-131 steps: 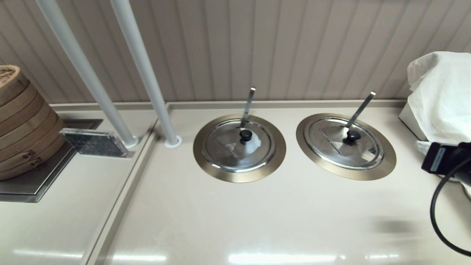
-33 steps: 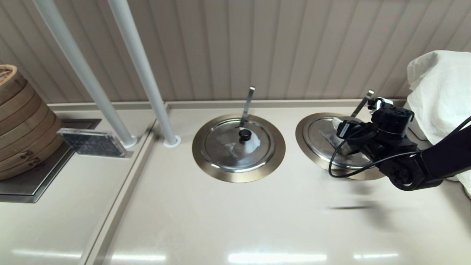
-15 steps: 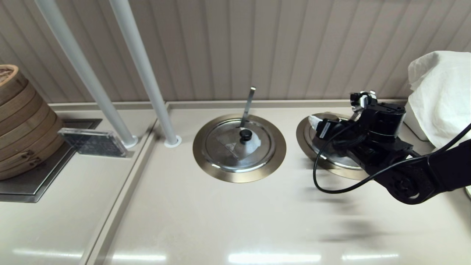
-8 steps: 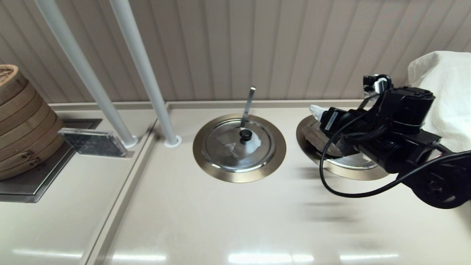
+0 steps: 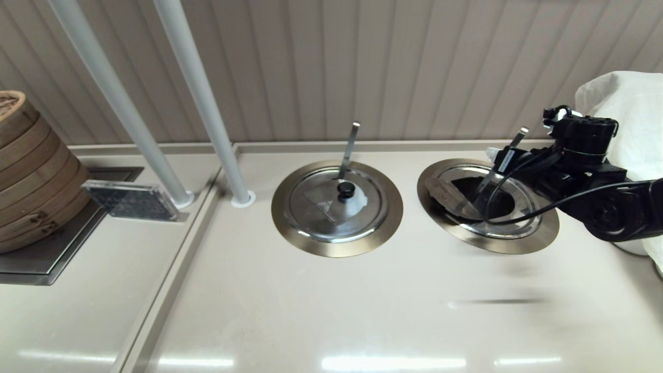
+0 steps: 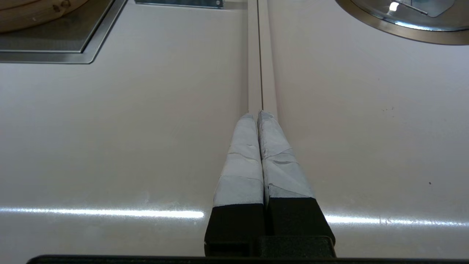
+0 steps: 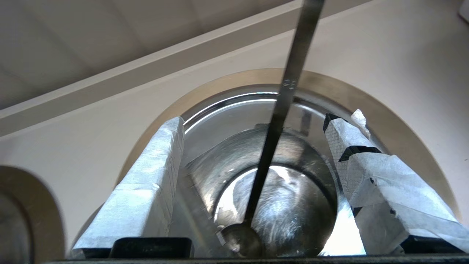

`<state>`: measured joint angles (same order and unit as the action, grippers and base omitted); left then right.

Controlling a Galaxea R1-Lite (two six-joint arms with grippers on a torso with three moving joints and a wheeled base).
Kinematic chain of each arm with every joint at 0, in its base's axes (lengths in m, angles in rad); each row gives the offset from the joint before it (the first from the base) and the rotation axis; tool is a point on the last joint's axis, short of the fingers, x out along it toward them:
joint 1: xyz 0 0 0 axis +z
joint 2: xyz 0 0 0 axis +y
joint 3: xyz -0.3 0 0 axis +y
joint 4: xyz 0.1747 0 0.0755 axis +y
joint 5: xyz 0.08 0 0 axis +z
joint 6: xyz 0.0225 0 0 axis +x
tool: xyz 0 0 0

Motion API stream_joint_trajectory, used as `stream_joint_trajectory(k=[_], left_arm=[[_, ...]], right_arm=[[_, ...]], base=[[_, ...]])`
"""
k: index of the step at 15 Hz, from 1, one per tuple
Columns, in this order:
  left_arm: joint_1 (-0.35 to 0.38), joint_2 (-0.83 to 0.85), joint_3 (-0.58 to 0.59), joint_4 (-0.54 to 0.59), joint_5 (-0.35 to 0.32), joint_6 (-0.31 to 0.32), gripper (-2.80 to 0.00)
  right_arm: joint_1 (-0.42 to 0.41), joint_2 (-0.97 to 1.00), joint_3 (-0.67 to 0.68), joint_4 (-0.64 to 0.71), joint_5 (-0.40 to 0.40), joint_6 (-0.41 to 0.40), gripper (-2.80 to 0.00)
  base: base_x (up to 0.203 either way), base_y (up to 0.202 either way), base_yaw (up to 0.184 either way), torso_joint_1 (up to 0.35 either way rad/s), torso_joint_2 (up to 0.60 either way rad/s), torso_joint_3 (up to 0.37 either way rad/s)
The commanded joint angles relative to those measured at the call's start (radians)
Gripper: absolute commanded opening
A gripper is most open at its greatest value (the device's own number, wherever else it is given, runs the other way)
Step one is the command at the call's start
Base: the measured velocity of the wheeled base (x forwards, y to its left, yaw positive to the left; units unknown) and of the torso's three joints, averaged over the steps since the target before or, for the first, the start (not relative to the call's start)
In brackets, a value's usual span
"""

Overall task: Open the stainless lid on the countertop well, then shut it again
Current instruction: Stir with a spoon

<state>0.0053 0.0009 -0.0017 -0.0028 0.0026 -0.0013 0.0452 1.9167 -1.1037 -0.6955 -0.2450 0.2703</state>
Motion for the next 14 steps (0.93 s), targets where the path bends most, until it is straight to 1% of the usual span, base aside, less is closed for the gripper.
stream_joint_trajectory(k=[1, 5, 8, 11, 14], left_arm=[[0.001, 0.001, 0.000, 0.000, 0.001, 0.000, -2.80], [-0.001, 0.001, 0.000, 0.000, 0.001, 0.000, -2.80], [0.000, 0.001, 0.000, 0.000, 0.001, 0.000, -2.80], [-0.001, 0.001, 0.000, 0.001, 0.001, 0.000, -2.80], [0.001, 0.001, 0.000, 0.000, 0.001, -0.001, -2.80]], right_arm=[[-0.050, 0.124, -0.128, 0.074, 0.003, -0.006, 0.00], [-0.076, 0.262, -0.363, 0.241, 0.007, -0.010, 0.00], [-0.081, 0.353, -0.487, 0.275, 0.008, -0.012, 0.00], [-0.088, 0.432, -0.632, 0.340, 0.006, -0.011, 0.00], [-0.088, 0.456, -0.671, 0.355, 0.006, -0.013, 0.00]], base=[[0.000, 0.000, 0.000, 0.000, 0.00, 0.000], [0.000, 0.000, 0.000, 0.000, 0.00, 0.000], [0.000, 0.000, 0.000, 0.000, 0.00, 0.000], [0.000, 0.000, 0.000, 0.000, 0.00, 0.000], [0.000, 0.000, 0.000, 0.000, 0.00, 0.000]])
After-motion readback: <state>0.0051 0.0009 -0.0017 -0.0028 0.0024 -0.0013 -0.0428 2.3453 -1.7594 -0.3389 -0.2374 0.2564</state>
